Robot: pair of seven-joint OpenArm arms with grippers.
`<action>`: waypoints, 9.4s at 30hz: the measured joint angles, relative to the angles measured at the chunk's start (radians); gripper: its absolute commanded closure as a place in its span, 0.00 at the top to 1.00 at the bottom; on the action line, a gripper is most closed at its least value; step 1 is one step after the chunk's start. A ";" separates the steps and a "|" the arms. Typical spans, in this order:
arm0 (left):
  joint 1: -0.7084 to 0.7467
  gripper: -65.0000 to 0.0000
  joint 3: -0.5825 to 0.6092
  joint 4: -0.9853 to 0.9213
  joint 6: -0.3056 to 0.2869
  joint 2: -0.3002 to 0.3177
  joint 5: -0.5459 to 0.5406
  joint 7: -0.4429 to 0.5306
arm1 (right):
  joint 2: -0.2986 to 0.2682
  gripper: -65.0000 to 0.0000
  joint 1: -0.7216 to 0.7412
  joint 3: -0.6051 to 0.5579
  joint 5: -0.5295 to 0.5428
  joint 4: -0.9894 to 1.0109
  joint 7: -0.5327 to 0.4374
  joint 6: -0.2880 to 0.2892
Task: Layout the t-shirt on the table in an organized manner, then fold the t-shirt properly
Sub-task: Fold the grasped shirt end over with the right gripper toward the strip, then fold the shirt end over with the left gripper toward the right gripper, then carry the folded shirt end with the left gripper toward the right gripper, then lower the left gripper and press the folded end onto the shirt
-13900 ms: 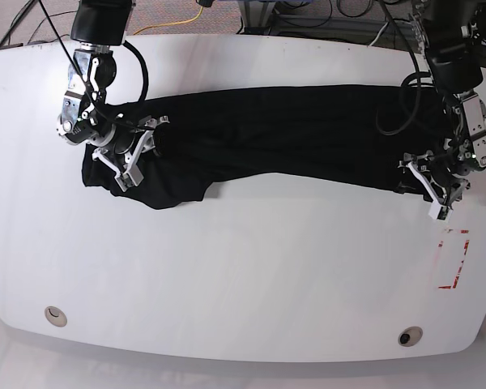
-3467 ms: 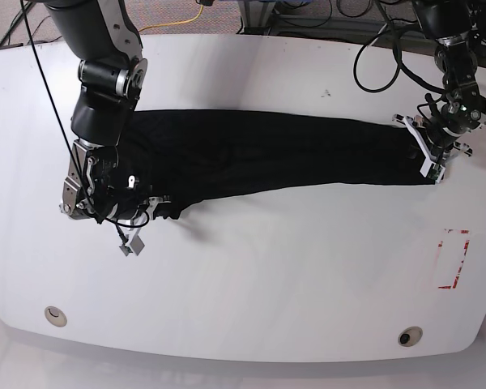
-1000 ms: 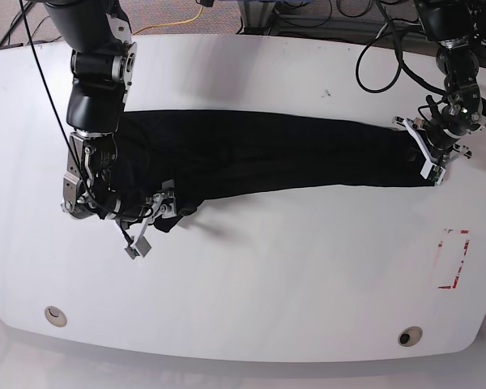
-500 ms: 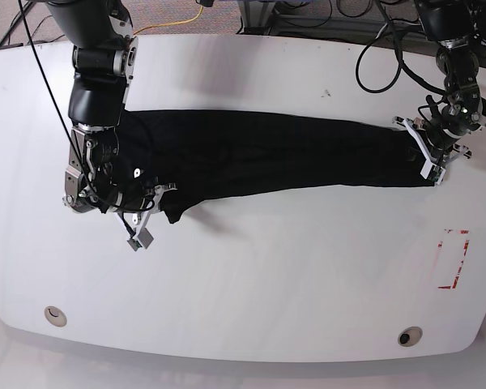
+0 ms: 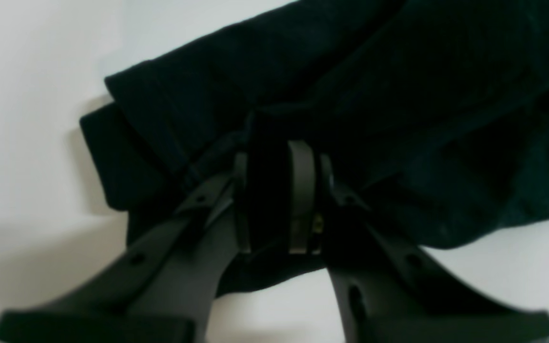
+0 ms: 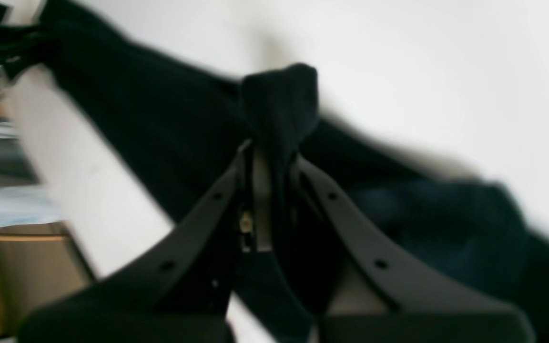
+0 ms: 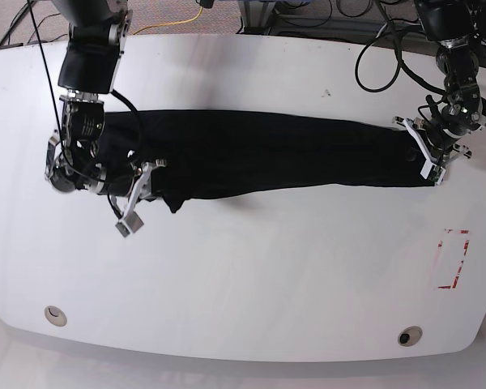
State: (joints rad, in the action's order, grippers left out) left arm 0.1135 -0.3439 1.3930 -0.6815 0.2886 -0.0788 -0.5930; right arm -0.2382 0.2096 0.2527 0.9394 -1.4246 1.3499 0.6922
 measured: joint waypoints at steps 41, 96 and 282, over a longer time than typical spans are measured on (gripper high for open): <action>0.000 0.14 0.000 0.000 0.000 0.000 0.000 0.001 | -0.114 0.82 -0.197 0.017 -0.068 -0.321 -0.017 -0.022; -0.003 0.59 -0.128 0.224 -0.021 -0.021 -0.026 -0.314 | 0.035 0.11 -0.208 -0.076 -0.385 -0.006 -0.365 0.015; -0.304 0.29 0.359 0.462 -0.015 -0.196 -0.278 -0.709 | 0.039 0.10 -0.202 -0.073 -0.391 -0.006 -0.360 0.015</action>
State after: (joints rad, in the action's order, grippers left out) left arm -0.1905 0.0154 1.8549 -0.6968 0.0929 -0.3573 -1.3022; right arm -0.1989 0.0078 0.1799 0.5480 -1.4307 0.9897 0.7071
